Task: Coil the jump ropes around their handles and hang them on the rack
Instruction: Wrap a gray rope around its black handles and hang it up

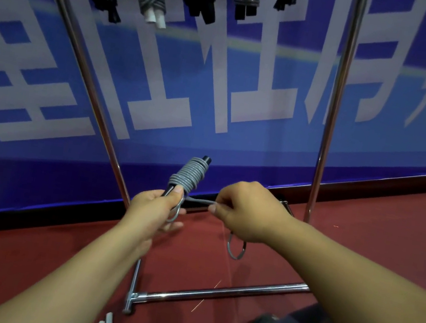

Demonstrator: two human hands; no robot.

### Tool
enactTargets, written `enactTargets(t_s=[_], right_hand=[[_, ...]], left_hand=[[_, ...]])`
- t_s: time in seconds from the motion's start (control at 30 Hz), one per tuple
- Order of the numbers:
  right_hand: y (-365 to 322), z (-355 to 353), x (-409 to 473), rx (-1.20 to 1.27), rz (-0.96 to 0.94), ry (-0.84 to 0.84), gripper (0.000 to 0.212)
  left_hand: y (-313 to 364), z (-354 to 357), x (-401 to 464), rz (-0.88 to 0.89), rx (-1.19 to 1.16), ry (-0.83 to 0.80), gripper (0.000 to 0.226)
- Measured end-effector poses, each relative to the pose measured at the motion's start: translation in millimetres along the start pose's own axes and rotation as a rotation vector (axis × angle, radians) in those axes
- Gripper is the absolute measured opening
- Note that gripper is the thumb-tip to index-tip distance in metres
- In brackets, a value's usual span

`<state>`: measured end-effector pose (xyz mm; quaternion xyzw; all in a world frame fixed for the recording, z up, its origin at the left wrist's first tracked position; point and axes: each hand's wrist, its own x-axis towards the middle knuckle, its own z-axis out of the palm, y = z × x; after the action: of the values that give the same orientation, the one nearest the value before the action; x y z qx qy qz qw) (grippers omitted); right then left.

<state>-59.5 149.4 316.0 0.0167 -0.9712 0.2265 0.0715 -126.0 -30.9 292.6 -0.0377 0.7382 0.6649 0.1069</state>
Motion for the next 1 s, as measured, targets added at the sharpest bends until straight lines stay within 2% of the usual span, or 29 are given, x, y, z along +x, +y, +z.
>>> enactTargets(t_s=[0.13,0.37,0.53,0.63,0.77,0.87,1.0], right_hand=[[-3.5,-2.4,-0.7,-0.020,-0.052,0.099,0.032],[-15.7,2.6,-5.7,-0.128,-0.237,0.130,0.029],[-11.2,4.5,-6.0,-0.221,-0.358,0.330,0.028],[-3.6,5.6,-3.0,-0.271,-0.410,0.426,0.021],[3.2,8.2,-2.0,-0.242,-0.482,0.417,0.014],[4.6,11.5,-1.2,-0.238,-0.548,0.391,0.016],[2.4,17.3,-3.1,-0.198,-0.571,0.362,0.030]], left_hand=[[3.0,-1.4,-5.9,0.041,0.121,-0.037,0.023],[4.5,-1.9,-7.7,0.072,0.263,-0.023,0.026],[7.8,-4.2,-14.8,0.209,0.512,-0.043,0.028],[9.2,-5.6,-19.2,0.169,0.553,-0.161,0.023],[6.0,-8.3,-27.7,0.127,0.642,-0.382,0.017],[6.4,-10.8,-32.5,0.152,0.733,-0.472,0.013],[4.7,-16.1,-32.4,0.191,0.831,-0.576,0.016]])
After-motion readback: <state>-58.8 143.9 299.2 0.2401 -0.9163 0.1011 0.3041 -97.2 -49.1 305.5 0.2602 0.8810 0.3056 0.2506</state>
